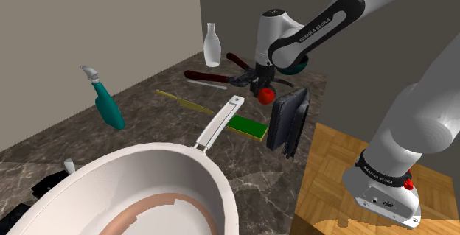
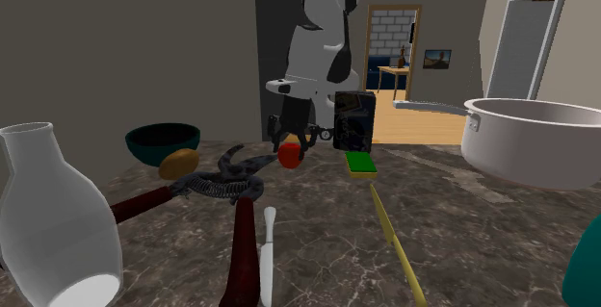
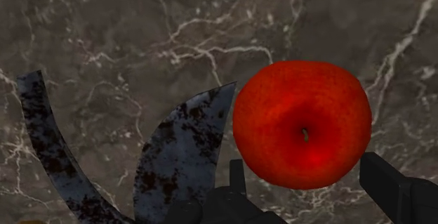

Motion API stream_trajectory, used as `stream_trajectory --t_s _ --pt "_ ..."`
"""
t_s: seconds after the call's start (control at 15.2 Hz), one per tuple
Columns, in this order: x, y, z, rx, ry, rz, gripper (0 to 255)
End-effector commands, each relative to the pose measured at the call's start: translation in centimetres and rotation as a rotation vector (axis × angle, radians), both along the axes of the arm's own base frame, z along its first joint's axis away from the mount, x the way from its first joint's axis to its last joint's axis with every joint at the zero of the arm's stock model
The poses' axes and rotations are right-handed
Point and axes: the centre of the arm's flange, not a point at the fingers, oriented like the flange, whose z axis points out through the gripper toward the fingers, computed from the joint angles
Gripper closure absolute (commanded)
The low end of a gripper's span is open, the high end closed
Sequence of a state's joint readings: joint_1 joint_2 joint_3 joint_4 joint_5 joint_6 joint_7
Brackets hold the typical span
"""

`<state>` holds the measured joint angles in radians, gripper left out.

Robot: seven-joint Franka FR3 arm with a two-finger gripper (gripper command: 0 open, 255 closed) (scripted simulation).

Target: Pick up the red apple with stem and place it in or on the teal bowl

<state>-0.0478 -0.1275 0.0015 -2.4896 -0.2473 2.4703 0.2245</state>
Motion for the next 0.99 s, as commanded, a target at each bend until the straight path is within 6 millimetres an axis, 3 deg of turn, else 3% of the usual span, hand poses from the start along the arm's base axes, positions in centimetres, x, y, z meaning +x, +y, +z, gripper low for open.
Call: stream_trajectory --t_s 0.0,0.92 --pt "0.0 0.0 0.8 0.000 0.000 0.000 255" --pt "0.0 0.0 8.2 0.000 0.000 0.000 255"
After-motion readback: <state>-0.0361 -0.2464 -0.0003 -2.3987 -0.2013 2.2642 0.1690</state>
